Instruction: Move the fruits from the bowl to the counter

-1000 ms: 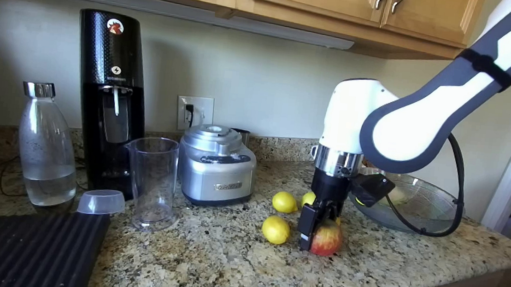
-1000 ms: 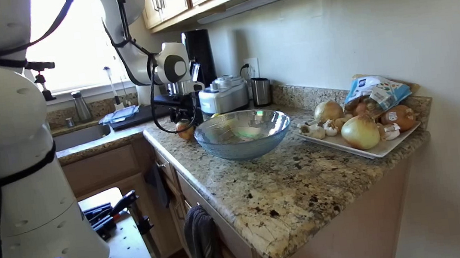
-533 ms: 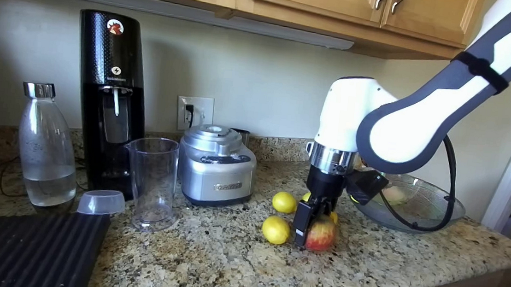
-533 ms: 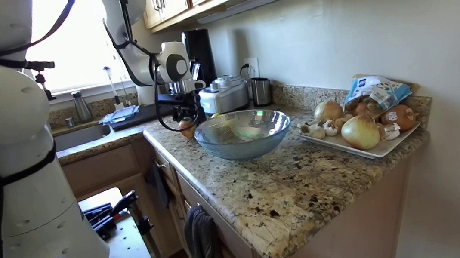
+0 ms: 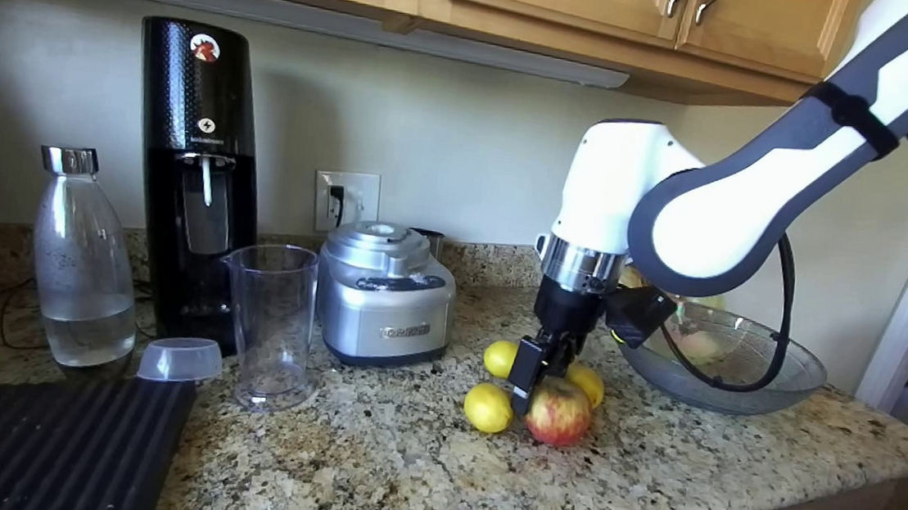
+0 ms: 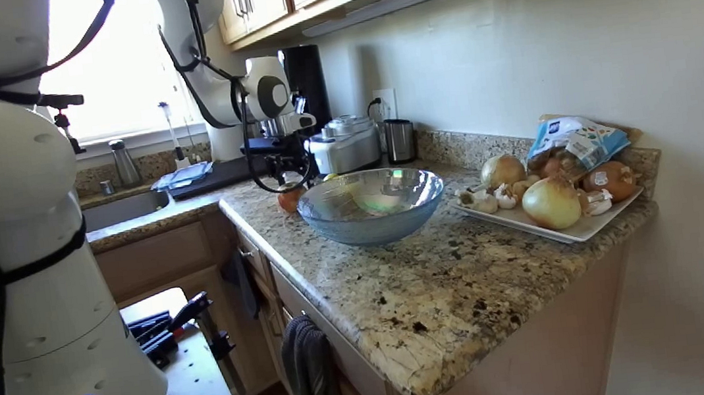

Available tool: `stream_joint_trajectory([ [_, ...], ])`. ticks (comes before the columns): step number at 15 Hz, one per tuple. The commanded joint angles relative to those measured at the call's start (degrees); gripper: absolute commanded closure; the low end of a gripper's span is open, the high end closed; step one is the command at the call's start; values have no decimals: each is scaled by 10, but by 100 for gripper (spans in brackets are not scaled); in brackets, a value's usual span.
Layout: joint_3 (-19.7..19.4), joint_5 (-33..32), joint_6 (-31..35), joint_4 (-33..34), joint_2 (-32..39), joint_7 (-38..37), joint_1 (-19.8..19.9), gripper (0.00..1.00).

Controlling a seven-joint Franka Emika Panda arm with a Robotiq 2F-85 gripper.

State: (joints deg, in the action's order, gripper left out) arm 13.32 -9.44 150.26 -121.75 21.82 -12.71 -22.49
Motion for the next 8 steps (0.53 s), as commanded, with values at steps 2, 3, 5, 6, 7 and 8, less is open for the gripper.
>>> stream_joint_trajectory([
  [2,-18,-24,-33,-9,-44,-20,-16,0],
  [3,-12,-14,-49,-8,-55,-10,-9,0],
  [5,-7,-8,-74,-10,-80,-7,-2,0],
  [6,-4,-5,-90,-8,-92,-5,1,0],
  [7,0,4,-111,-8,-109,-3,5,0],
  [8,3,12,-131,-7,-123,2,10,0],
])
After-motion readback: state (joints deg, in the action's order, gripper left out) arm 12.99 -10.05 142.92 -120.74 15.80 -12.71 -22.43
